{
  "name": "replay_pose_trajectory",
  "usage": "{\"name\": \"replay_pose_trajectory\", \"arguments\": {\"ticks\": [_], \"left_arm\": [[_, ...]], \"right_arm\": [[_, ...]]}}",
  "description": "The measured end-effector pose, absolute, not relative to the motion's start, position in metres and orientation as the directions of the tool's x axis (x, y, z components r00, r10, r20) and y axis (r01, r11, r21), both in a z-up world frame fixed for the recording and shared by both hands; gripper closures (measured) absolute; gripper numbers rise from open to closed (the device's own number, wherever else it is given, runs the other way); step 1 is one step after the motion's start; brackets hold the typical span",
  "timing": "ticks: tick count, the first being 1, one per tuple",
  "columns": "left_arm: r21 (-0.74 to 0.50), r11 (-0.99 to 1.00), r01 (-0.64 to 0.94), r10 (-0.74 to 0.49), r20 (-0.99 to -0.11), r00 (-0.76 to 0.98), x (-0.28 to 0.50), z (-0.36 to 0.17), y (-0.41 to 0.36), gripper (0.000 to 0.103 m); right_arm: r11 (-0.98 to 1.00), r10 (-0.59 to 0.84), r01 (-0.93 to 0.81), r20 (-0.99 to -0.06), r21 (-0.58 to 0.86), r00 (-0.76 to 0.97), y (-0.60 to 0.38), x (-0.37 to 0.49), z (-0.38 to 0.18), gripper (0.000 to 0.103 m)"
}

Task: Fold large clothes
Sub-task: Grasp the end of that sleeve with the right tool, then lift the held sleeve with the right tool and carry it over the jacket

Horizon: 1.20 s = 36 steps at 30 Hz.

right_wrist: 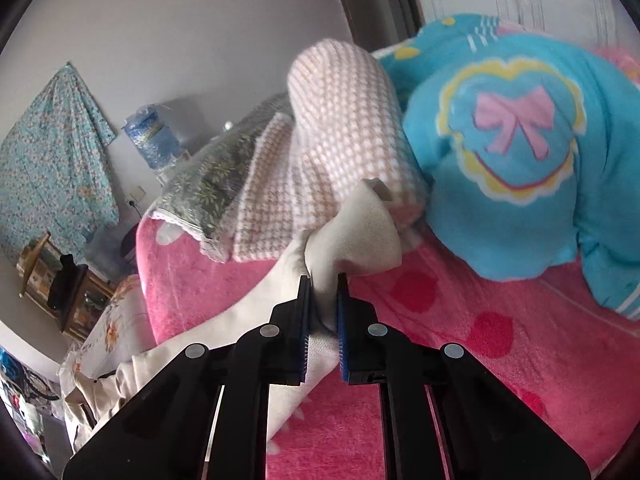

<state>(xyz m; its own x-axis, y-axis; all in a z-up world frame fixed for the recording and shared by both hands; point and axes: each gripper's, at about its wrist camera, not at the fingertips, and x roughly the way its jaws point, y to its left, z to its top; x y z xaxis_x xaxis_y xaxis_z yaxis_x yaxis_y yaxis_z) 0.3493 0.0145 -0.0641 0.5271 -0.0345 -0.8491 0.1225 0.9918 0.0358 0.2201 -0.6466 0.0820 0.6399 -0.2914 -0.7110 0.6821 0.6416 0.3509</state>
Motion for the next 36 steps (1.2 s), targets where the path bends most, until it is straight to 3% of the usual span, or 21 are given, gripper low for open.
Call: {"name": "replay_pose_trajectory", "arguments": {"ticks": [7,16,22,29,32,36], "left_arm": [[0.036,0.992,0.122,-0.035,-0.845,0.534,0.349,-0.064,0.014,0.005],[0.021,0.991,0.131,-0.058,-0.817,0.574,0.338,-0.037,0.025,0.007],[-0.057,0.99,0.126,-0.121,-0.803,0.583,0.322,-0.018,0.055,0.021],[-0.194,0.965,0.176,-0.26,-0.787,0.559,0.306,-0.012,0.085,0.048],[-0.257,0.946,0.2,-0.325,-0.775,0.541,0.301,-0.013,0.096,0.056],[-0.339,0.914,0.224,-0.406,-0.755,0.515,0.297,-0.015,0.104,0.058]], "right_arm": [[0.791,-0.291,0.535,-0.588,0.296,0.755,-0.585,0.234,0.163,0.093],[0.933,-0.123,0.264,-0.471,0.246,0.873,-0.479,0.283,0.225,0.094],[0.965,0.065,0.06,-0.452,0.256,0.89,-0.408,0.317,0.217,0.094],[0.937,0.316,-0.169,-0.53,0.307,0.787,-0.307,0.354,0.166,0.094],[0.917,0.397,-0.273,-0.602,0.291,0.693,-0.251,0.363,0.13,0.094],[0.872,0.469,-0.406,-0.71,0.275,0.525,-0.188,0.369,0.07,0.092]]}}
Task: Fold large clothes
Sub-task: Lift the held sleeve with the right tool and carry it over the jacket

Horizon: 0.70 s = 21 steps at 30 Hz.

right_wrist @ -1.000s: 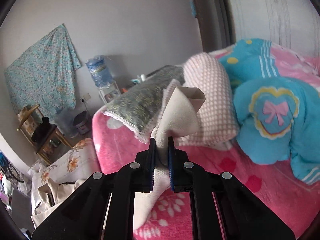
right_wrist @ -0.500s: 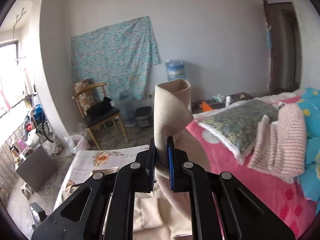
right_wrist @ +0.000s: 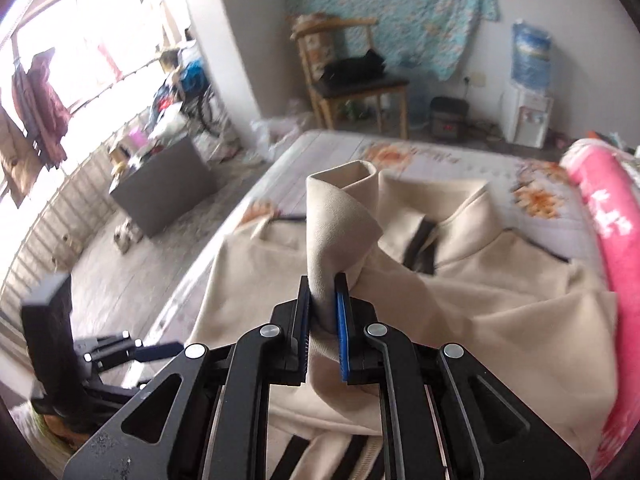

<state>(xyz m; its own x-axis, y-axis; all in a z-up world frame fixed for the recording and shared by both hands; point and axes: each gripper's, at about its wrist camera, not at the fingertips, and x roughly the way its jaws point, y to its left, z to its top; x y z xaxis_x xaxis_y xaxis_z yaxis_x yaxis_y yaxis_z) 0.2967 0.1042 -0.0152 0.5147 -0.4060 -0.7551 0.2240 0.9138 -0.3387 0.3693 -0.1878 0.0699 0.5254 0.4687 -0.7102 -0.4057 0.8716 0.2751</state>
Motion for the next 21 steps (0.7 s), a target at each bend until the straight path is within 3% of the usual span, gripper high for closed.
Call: {"name": "replay_pose_trajectory", "arguments": {"ticks": [4,6,8,12,16,21], "left_arm": [[-0.412,0.878,0.244,-0.478,-0.733,0.484,0.297,-0.015,0.106,0.059],[-0.438,0.861,0.259,-0.508,-0.723,0.468,0.3,-0.012,0.103,0.059],[-0.453,0.851,0.266,-0.525,-0.72,0.453,0.306,-0.01,0.098,0.058],[-0.515,0.829,0.216,-0.555,-0.71,0.433,0.33,-0.011,0.092,0.058],[-0.624,0.775,0.099,-0.603,-0.683,0.412,0.365,-0.024,0.096,0.058],[-0.595,0.803,-0.027,-0.536,-0.741,0.405,0.393,-0.042,0.092,0.059]], "right_arm": [[0.826,0.487,-0.485,-0.799,0.289,0.354,-0.156,0.363,0.026,0.085],[0.797,0.515,-0.51,-0.805,0.323,0.295,-0.156,0.358,0.02,0.055],[0.766,0.566,-0.525,-0.775,0.37,0.28,-0.172,0.351,0.029,0.044],[0.747,0.623,-0.505,-0.719,0.432,0.308,-0.228,0.333,0.054,0.039],[0.811,0.574,-0.402,-0.709,0.424,0.41,-0.304,0.326,0.063,0.039],[0.875,0.482,-0.228,-0.715,0.428,0.507,-0.393,0.326,0.053,0.039]]}}
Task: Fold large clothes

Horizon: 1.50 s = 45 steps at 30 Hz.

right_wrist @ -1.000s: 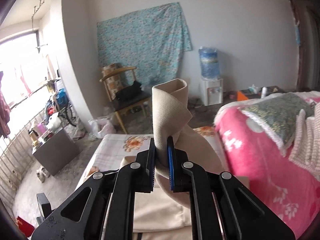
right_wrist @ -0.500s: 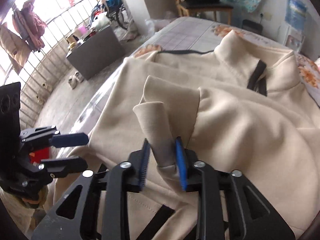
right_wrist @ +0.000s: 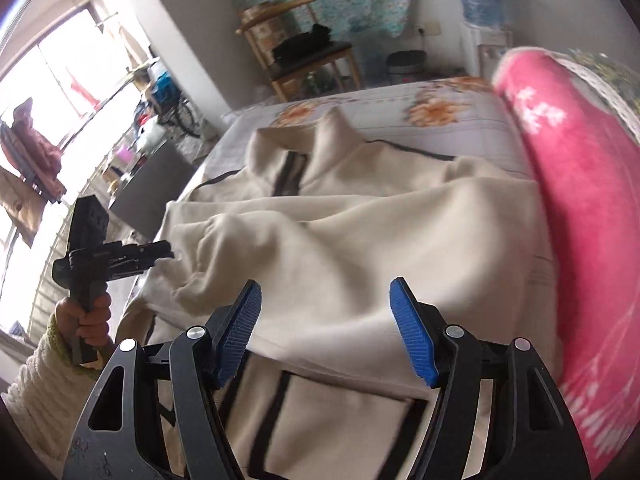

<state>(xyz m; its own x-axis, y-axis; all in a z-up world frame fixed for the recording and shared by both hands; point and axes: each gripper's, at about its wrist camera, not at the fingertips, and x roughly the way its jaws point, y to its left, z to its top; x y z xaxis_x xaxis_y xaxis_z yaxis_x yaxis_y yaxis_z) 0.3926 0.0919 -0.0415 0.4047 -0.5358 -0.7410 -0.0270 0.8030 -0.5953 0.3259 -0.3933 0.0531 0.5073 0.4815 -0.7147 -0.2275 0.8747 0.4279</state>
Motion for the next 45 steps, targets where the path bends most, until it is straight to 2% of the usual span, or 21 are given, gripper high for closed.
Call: {"name": "replay_pose_trajectory", "arguments": {"ticks": [3,4,5,6,7,8,10,15,18,22,25,26,27,28,29,31,36,39,42,45], "left_arm": [[-0.567,0.823,-0.031,-0.509,-0.76,0.405,0.4,-0.046,0.084,0.06],[-0.561,0.827,-0.033,-0.501,-0.762,0.409,0.402,-0.047,0.081,0.068],[-0.55,0.834,-0.033,-0.49,-0.768,0.413,0.404,-0.048,0.079,0.08],[-0.538,0.842,-0.031,-0.479,-0.773,0.415,0.406,-0.049,0.077,0.085],[-0.53,0.848,-0.022,-0.473,-0.774,0.42,0.406,-0.048,0.075,0.096],[-0.514,0.858,-0.01,-0.46,-0.776,0.432,0.406,-0.044,0.072,0.098],[-0.452,0.891,0.04,-0.413,-0.771,0.485,0.399,-0.026,0.065,0.099],[-0.378,0.914,0.149,-0.378,-0.659,0.65,0.377,0.038,0.067,0.099],[-0.329,0.939,0.102,-0.313,-0.69,0.653,0.377,0.033,0.083,0.099],[-0.321,0.946,0.039,-0.286,-0.776,0.562,0.384,-0.008,0.095,0.099],[-0.331,0.943,0.037,-0.294,-0.772,0.563,0.38,-0.016,0.095,0.099],[-0.338,0.94,0.042,-0.301,-0.765,0.57,0.379,-0.013,0.095,0.099],[-0.345,0.937,0.052,-0.309,-0.753,0.581,0.376,-0.008,0.095,0.099],[-0.346,0.936,0.063,-0.313,-0.739,0.596,0.373,-0.001,0.094,0.099],[-0.335,0.939,0.073,-0.308,-0.731,0.609,0.372,0.006,0.093,0.099],[-0.314,0.947,0.074,-0.29,-0.73,0.618,0.372,0.014,0.091,0.099],[-0.283,0.958,-0.047,-0.224,-0.843,0.489,0.392,-0.024,0.098,0.095],[-0.391,0.917,-0.081,-0.305,-0.817,0.49,0.388,-0.03,0.113,0.091],[-0.43,0.902,-0.037,-0.358,-0.794,0.492,0.376,-0.023,0.114,0.086],[-0.355,0.935,-0.005,-0.316,-0.84,0.44,0.367,-0.026,0.103,0.085]], "right_arm": [[0.887,0.447,-0.166,-0.712,0.43,0.541,-0.423,0.322,0.045,0.039],[0.89,0.438,-0.156,-0.711,0.428,0.55,-0.43,0.321,0.044,0.039],[0.894,0.427,-0.146,-0.711,0.422,0.559,-0.436,0.319,0.042,0.039],[0.899,0.415,-0.136,-0.712,0.416,0.566,-0.44,0.318,0.041,0.039],[0.903,0.405,-0.127,-0.714,0.41,0.571,-0.442,0.319,0.039,0.04],[0.908,0.393,-0.119,-0.717,0.402,0.576,-0.445,0.319,0.037,0.041],[0.917,0.368,-0.097,-0.726,0.387,0.582,-0.453,0.322,0.035,0.045],[0.923,0.338,-0.056,-0.728,0.382,0.596,-0.466,0.332,0.028,0.046],[0.932,0.312,-0.04,-0.743,0.359,0.592,-0.468,0.339,0.024,0.048],[0.936,0.295,-0.013,-0.767,0.351,0.569,-0.468,0.362,0.012,0.056],[0.945,0.272,0.005,-0.789,0.328,0.55,-0.464,0.383,0.003,0.068],[0.948,0.262,0.008,-0.796,0.317,0.545,-0.462,0.389,0.0,0.078],[0.952,0.251,0.01,-0.803,0.305,0.541,-0.46,0.394,-0.002,0.093],[0.956,0.239,0.015,-0.809,0.292,0.537,-0.459,0.398,-0.004,0.099],[0.96,0.222,0.026,-0.812,0.28,0.54,-0.458,0.401,-0.005,0.101],[0.967,0.186,0.041,-0.81,0.251,0.557,-0.459,0.404,-0.006,0.102],[0.979,0.136,0.056,-0.834,0.196,0.535,-0.46,0.408,-0.022,0.102],[0.98,0.135,0.052,-0.831,0.193,0.539,-0.462,0.404,-0.021,0.098],[0.974,0.169,0.034,-0.818,0.224,0.55,-0.466,0.398,-0.016,0.096],[0.969,0.2,0.009,-0.809,0.246,0.552,-0.465,0.395,-0.011,0.09]]}}
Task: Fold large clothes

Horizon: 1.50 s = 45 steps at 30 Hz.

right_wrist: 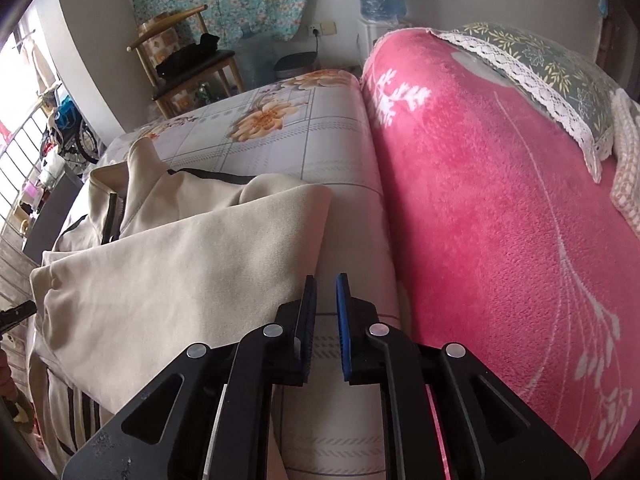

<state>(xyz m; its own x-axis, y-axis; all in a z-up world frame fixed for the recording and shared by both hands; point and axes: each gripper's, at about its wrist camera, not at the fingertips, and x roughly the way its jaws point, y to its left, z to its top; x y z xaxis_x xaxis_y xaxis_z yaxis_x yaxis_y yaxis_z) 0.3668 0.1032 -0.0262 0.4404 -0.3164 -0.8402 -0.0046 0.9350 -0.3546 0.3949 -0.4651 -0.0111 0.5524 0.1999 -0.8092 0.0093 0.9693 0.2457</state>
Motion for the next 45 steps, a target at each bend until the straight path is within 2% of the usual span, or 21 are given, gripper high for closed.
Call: {"name": "replay_pose_trajectory", "arguments": {"ticks": [3,5,6,11,14,16,20,24,26,29,32,35,40,43,45], "left_arm": [[-0.227,0.973,0.034,-0.22,-0.879,0.424,0.358,-0.034,0.089,0.085],[-0.138,0.989,0.051,-0.146,-0.879,0.453,0.352,-0.035,0.082,0.101],[-0.107,0.993,0.058,-0.121,-0.88,0.459,0.351,-0.035,0.08,0.103],[-0.017,0.997,0.077,-0.051,-0.889,0.455,0.333,-0.03,0.072,0.103],[0.001,0.997,0.076,-0.031,-0.904,0.427,0.325,-0.03,0.077,0.103],[-0.008,0.997,0.078,-0.044,-0.881,0.472,0.321,-0.016,0.082,0.103],[-0.081,0.988,0.13,-0.141,-0.814,0.563,0.327,0.015,0.075,0.103],[-0.137,0.972,0.191,-0.221,-0.81,0.544,0.363,0.009,0.044,0.102],[-0.12,0.974,0.194,-0.205,-0.833,0.515,0.382,-0.009,0.032,0.095],[-0.094,0.984,0.149,-0.153,-0.878,0.453,0.401,-0.041,0.028,0.092],[-0.131,0.981,0.141,-0.182,-0.866,0.465,0.398,-0.037,0.034,0.092],[-0.117,0.984,0.131,-0.167,-0.863,0.478,0.384,-0.026,0.04,0.089],[-0.054,0.983,0.175,-0.13,-0.88,0.456,0.351,-0.029,0.033,0.064],[0.013,0.982,0.189,-0.078,-0.881,0.467,0.34,-0.044,0.026,0.059],[0.049,0.982,0.184,-0.047,-0.873,0.485,0.333,-0.04,0.024,0.059]], "right_arm": [[0.962,0.24,-0.03,-0.795,0.27,0.558,-0.459,0.389,-0.007,0.087],[0.959,0.263,-0.066,-0.785,0.274,0.561,-0.451,0.384,-0.005,0.081],[0.963,0.258,-0.081,-0.788,0.258,0.559,-0.446,0.383,-0.006,0.08],[0.992,0.124,-0.101,-0.835,0.082,0.537,-0.423,0.382,-0.018,0.08],[0.994,0.098,-0.091,-0.84,0.058,0.533,-0.425,0.383,-0.018,0.08],[0.995,0.091,-0.076,-0.823,0.058,0.561,-0.429,0.38,-0.008,0.08],[0.987,0.156,-0.132,-0.768,0.094,0.621,-0.425,0.377,0.015,0.078],[0.97,0.217,-0.222,-0.786,0.104,0.579,-0.395,0.389,0.006,0.076],[0.969,0.205,-0.231,-0.806,0.087,0.555,-0.384,0.397,-0.006,0.072],[0.974,0.19,-0.207,-0.825,0.09,0.532,-0.384,0.406,-0.023,0.066],[0.976,0.199,-0.18,-0.825,0.12,0.528,-0.394,0.404,-0.021,0.065],[0.98,0.19,-0.153,-0.826,0.127,0.531,-0.399,0.391,-0.01,0.065],[0.957,0.234,-0.273,-0.817,0.098,0.528,-0.379,0.347,-0.004,0.065],[0.955,0.144,-0.294,-0.826,-0.028,0.546,-0.363,0.334,-0.016,0.066],[0.966,0.108,-0.257,-0.833,-0.042,0.542,-0.363,0.331,-0.01,0.068]]}}
